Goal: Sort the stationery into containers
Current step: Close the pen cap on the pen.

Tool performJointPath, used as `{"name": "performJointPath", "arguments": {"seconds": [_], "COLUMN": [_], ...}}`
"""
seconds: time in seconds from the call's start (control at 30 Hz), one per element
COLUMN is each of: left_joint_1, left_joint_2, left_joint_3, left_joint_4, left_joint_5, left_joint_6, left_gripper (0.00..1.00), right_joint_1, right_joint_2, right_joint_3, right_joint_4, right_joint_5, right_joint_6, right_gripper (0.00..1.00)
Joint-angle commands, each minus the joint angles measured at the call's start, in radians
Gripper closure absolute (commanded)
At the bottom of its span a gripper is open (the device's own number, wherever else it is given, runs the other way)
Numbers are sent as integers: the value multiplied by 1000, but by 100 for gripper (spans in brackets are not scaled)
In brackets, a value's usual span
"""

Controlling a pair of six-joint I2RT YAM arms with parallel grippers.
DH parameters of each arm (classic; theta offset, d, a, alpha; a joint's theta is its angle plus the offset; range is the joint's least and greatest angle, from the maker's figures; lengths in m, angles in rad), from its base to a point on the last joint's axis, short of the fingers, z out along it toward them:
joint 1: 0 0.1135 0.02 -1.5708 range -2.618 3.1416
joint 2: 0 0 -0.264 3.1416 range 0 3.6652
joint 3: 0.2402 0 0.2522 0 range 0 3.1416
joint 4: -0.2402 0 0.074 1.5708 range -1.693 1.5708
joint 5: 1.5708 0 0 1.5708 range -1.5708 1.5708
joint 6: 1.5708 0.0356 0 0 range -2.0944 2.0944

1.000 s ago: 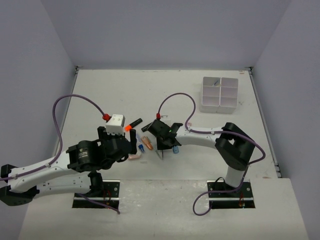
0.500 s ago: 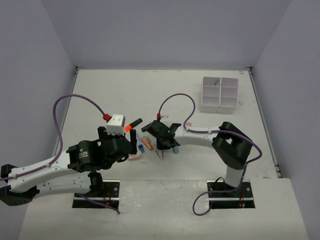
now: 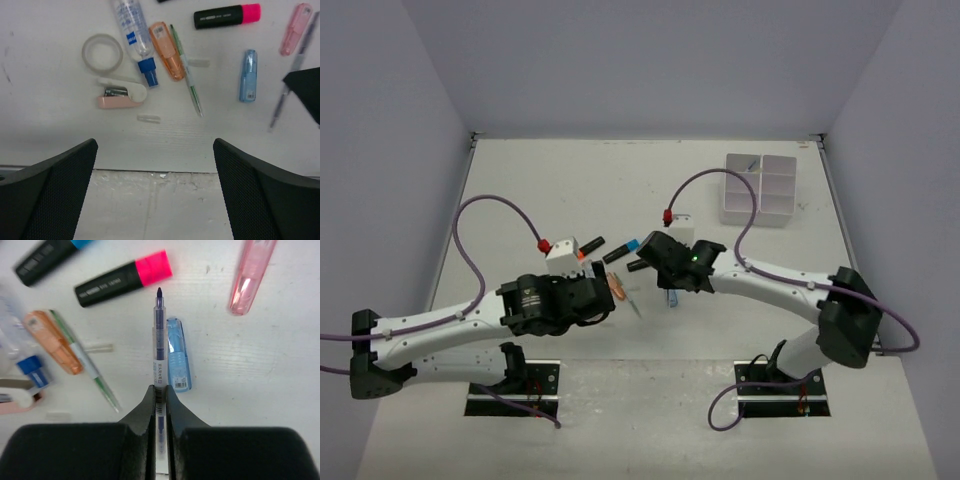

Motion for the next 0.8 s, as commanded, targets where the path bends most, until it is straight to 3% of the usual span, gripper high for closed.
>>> {"name": "performJointPath", "arguments": {"seconds": [0.0, 0.13, 0.3, 0.67, 0.77], "left_joint_1": [-11, -12, 5, 125, 132], "left_joint_2": [99, 285, 380, 467, 503], "left_joint_3": [12, 89, 74, 20, 17], "left_joint_4": [-60, -99, -104, 58, 83], "left_joint_5": [124, 141, 76, 163, 172], "left_joint_6": [-444, -596, -777, -747, -717], "left_gripper": [0, 1, 12, 45, 46], "right_joint_1": [-2, -1, -1, -1, -1], "right_joint_2": [-136, -215, -248, -361, -361], "right_joint_3": [-24, -53, -98, -187, -193], "right_joint_4": [-26, 9, 23, 37, 37], "right_joint_5": [108, 118, 115, 127, 128], "right_joint_6": [7, -16, -16, -27, -31], "right_gripper": [100, 100, 100, 100, 100]}}
